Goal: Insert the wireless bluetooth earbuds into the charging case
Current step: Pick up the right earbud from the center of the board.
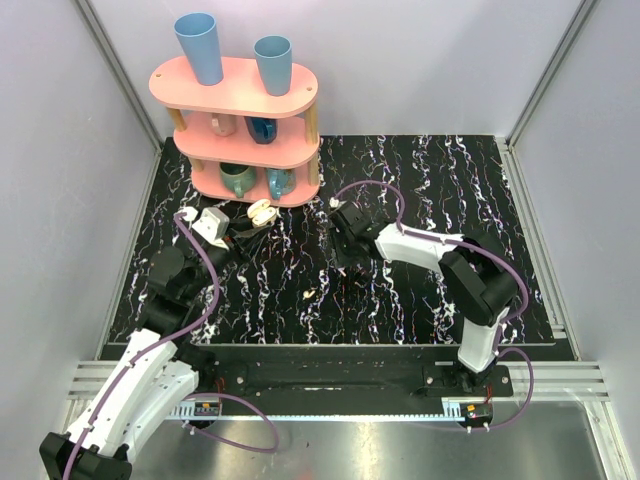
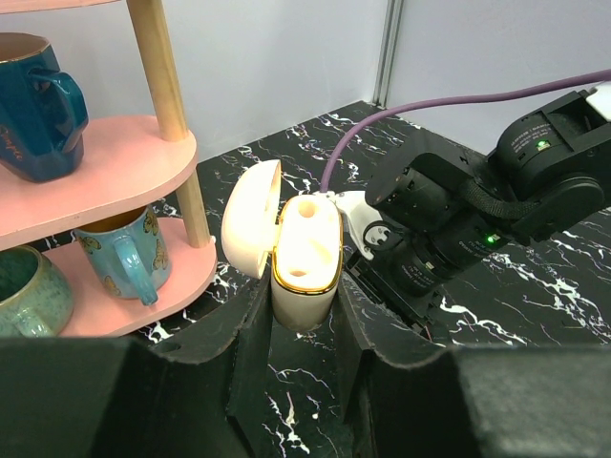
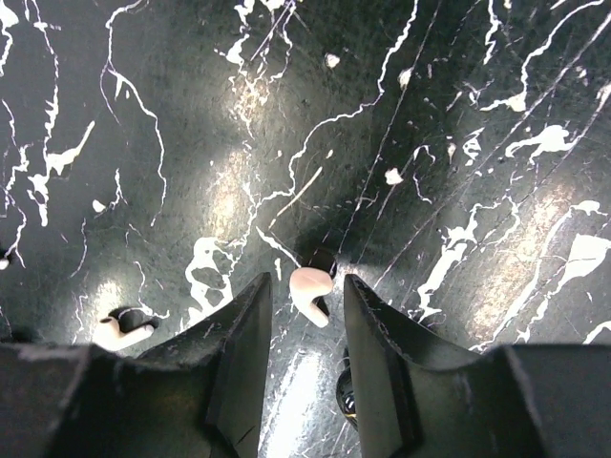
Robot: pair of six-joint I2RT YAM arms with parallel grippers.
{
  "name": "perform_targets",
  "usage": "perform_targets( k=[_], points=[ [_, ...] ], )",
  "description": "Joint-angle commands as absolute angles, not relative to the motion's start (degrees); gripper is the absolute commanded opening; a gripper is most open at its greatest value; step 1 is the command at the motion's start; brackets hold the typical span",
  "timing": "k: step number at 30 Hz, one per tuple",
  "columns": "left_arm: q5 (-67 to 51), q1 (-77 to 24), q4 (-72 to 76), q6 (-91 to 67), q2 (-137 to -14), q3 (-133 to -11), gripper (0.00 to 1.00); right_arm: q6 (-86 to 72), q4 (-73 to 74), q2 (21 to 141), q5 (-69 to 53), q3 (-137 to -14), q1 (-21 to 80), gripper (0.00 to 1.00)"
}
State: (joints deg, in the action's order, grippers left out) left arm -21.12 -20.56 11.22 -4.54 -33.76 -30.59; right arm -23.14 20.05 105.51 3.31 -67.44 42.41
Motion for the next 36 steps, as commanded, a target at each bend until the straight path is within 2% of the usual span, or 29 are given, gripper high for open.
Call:
perform_targets(
  k=[1,36],
  points=[
    [-20.92,-20.21,13.97,-4.83,-33.49,-31.02,0.0,-19.95,20.74,106.87,1.32,-70.05,41.84,0.43],
    [-21.27,-20.21,13.98,-4.83,-33.75,-31.02,0.0,-21.36,24.87,109.42,2.37,-70.75,41.84,0.38]
  ],
)
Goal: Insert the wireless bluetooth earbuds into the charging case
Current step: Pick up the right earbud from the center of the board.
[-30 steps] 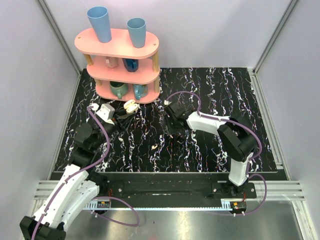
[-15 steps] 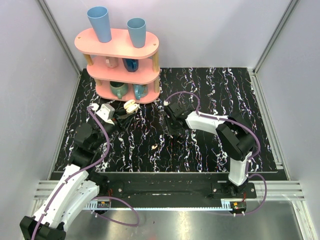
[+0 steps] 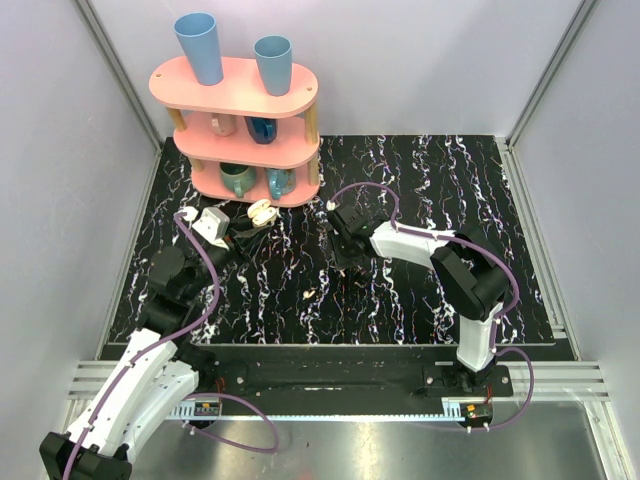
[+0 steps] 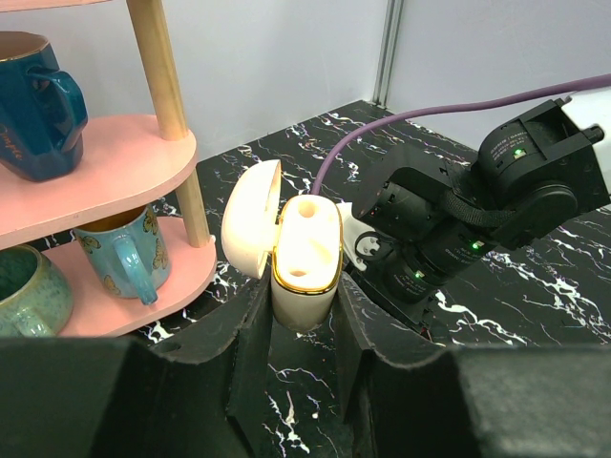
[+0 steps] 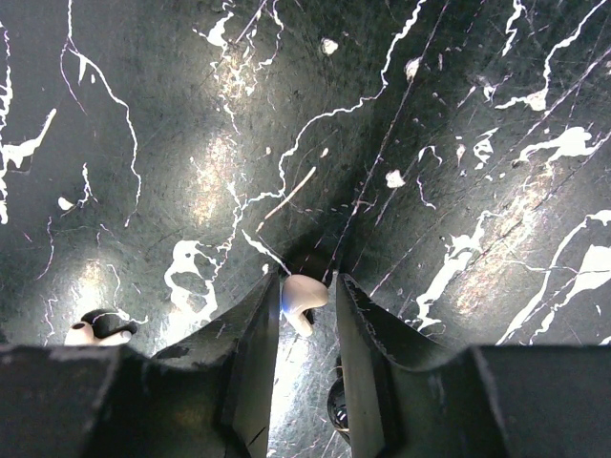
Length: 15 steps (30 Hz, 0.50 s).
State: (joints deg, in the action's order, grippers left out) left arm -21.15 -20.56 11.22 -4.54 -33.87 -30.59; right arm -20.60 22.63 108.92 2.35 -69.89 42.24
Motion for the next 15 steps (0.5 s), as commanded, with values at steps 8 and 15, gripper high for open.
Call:
perform_targets(
  k=[8,15],
  points=[
    [-21.62,-20.21,13.97,-4.92,-34.01,-30.94,0.0,-22.32,25.31,108.9,3.16,-70.58,41.92,0.26],
    [-21.88,-20.3,13.71,-5.01,-34.28,-31.11,0.0,-22.59,25.31,108.28,3.69,-71.02,41.92,0.22]
  ],
)
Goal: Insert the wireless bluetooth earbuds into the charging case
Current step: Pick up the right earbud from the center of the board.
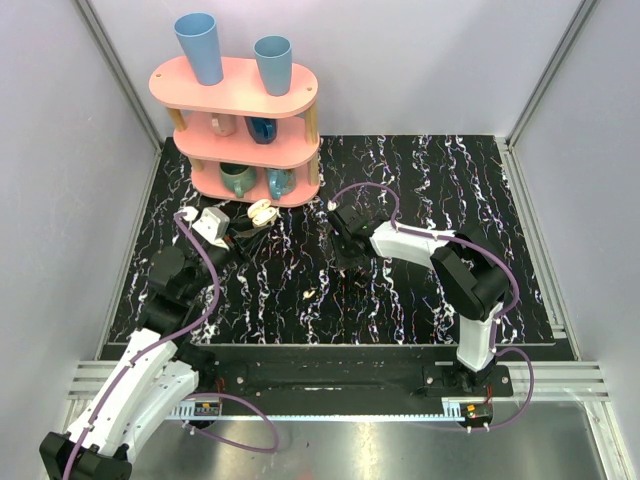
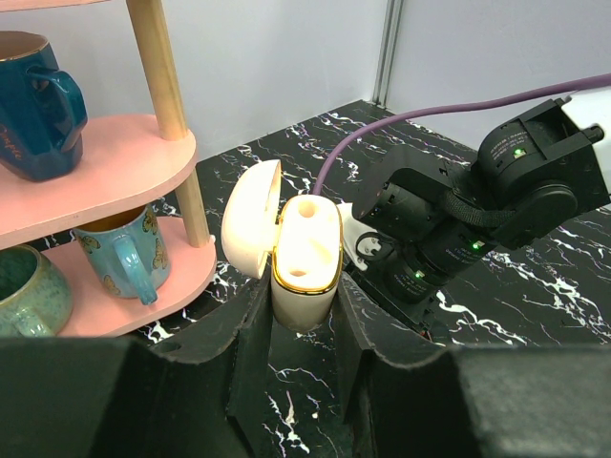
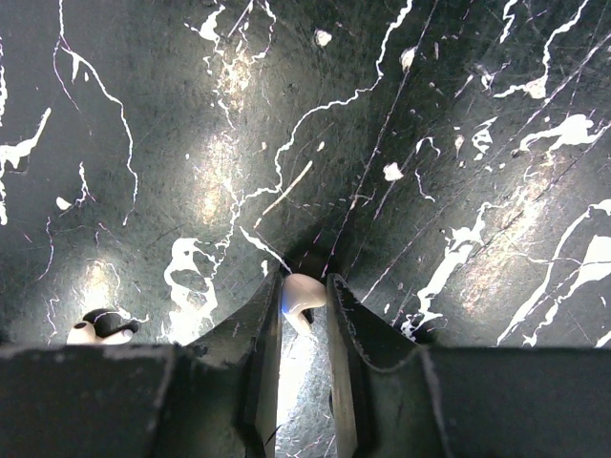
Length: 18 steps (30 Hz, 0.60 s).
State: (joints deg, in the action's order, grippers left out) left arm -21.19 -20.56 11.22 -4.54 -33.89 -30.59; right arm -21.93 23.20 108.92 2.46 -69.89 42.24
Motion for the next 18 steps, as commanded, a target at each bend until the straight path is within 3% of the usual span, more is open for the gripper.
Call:
perform_targets(
  k=[1,18],
  points=[
    [-21.88,-20.22,13.8,-5.01,-34.19,-31.03,0.0,-22.76,25.23,107.93,3.95,-70.93,41.92,0.18],
    [-20.05,-20.3,17.04,-6.76,-38.14,-30.5,0.0,-26.89,18.63,83.86,17.04,-70.92,43.5,0.17]
  ],
)
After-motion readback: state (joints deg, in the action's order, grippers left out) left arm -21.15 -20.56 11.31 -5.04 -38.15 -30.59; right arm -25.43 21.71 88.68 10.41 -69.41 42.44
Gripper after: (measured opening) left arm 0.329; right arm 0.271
